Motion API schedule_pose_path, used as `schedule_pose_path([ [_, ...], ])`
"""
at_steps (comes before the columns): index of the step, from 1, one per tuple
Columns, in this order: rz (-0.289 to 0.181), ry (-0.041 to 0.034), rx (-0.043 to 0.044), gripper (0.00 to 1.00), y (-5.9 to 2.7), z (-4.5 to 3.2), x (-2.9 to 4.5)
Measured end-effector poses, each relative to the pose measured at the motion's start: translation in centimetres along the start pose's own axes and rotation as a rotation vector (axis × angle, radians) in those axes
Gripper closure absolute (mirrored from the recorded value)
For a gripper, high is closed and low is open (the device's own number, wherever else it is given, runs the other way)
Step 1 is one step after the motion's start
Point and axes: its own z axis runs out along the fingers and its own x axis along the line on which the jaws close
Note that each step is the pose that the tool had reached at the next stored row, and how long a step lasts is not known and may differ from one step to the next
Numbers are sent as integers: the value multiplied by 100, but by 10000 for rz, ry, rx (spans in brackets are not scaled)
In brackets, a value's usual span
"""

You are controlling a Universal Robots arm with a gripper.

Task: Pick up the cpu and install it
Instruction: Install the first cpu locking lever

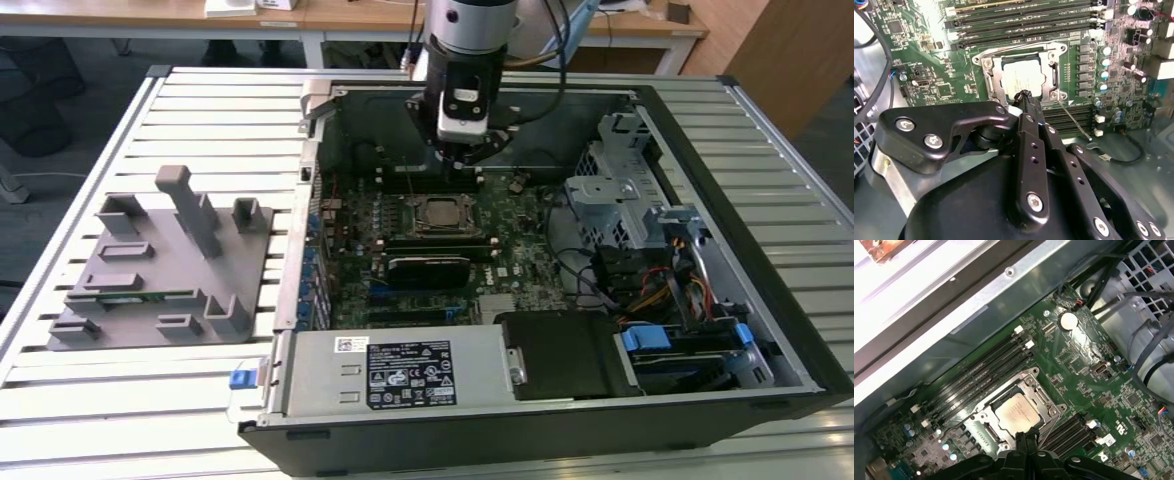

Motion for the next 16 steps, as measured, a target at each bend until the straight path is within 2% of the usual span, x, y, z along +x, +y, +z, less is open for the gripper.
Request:
schedule_pose_path([
  [16, -1104, -16, 4, 89, -7, 0, 1],
])
